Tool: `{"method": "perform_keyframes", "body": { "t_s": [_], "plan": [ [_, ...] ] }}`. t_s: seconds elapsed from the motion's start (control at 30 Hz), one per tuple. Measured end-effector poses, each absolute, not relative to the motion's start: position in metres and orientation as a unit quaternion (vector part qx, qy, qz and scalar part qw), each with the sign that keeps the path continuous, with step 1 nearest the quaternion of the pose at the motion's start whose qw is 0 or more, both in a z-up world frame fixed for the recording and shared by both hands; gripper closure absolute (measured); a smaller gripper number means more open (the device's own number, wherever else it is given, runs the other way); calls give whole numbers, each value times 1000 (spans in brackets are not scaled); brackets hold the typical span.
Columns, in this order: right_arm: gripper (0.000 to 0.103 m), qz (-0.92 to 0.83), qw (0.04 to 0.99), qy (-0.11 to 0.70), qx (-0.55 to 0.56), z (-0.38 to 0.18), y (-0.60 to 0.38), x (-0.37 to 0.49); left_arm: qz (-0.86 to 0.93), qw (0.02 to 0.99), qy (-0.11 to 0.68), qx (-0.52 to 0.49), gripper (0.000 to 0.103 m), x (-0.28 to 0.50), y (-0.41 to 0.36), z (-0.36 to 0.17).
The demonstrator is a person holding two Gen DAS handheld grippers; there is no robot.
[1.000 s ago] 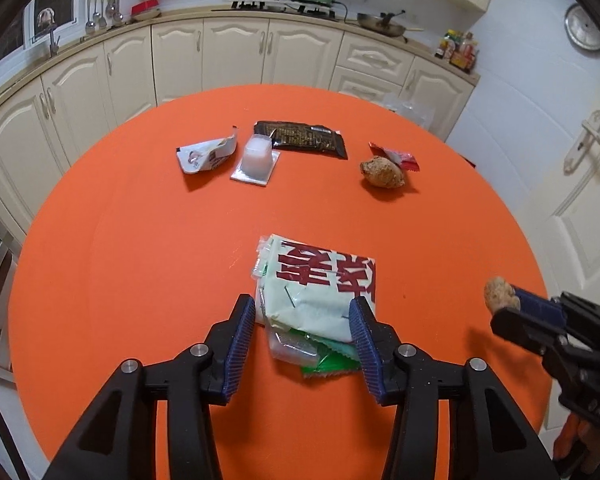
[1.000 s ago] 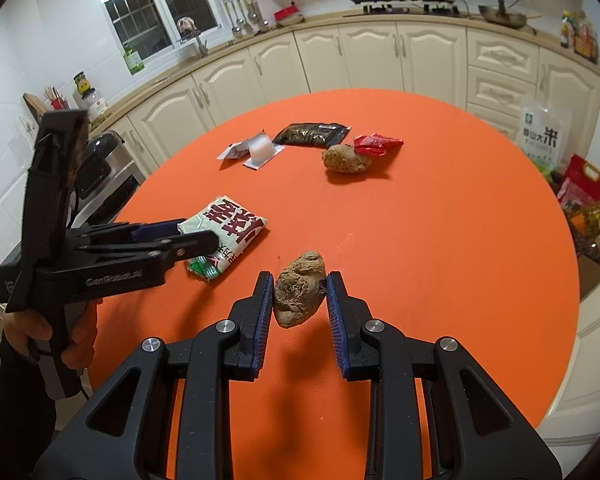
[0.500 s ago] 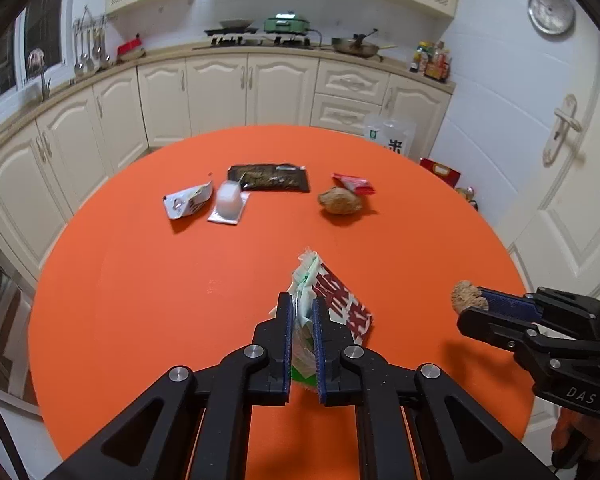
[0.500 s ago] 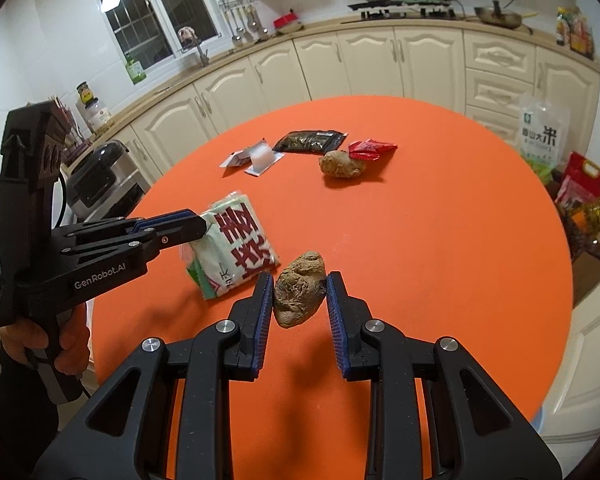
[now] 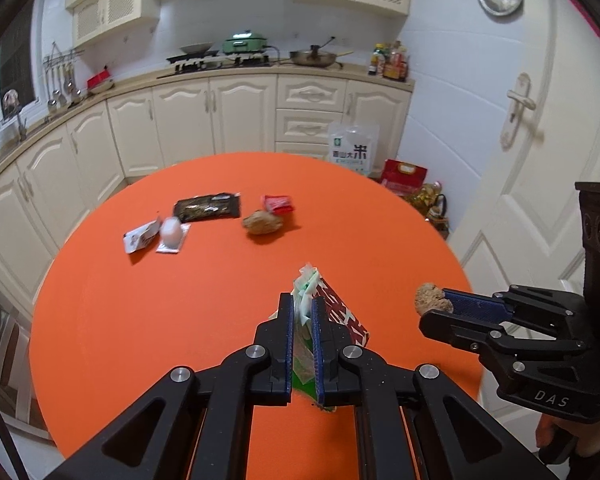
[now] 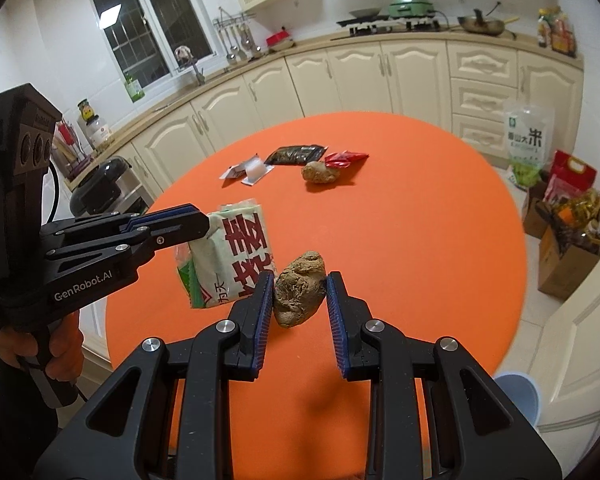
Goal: Collect trash
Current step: 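Carry the snack bag and brown lump to the blue bin and open both grippers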
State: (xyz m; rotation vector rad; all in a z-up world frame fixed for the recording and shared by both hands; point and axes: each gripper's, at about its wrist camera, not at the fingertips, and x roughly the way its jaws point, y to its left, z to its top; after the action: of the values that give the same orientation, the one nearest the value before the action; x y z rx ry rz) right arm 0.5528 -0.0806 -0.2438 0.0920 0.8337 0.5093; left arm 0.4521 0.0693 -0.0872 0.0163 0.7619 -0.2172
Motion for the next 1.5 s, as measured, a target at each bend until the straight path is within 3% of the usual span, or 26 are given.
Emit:
{"method": "perform_keyframes", "body": {
  "t_s": [0.23,0.53,0.93,1.13,1.27,1.5],
  "plan": [
    [77,207,899,381,50,-227,-139,526,-155,918,365,31,99,451,-4,-79],
    [77,91,921,375,58,-223,-271,478,-253,890,370,84,99,471,-160,-93],
    [77,-2,900,424,95,-294,-388,470,-291,841,420,178,97,542,-330,-172],
    [77,-5,888,444,117,-329,-412,478,-278,830,439,201,87,572,-378,-203],
    [77,-4,883,452,123,-346,-418,480,-257,838,439,199,62,586,-388,-211],
    [77,-10,882,453,130,-359,-421,494,-232,853,429,185,53,582,-373,-205]
  ]
}}
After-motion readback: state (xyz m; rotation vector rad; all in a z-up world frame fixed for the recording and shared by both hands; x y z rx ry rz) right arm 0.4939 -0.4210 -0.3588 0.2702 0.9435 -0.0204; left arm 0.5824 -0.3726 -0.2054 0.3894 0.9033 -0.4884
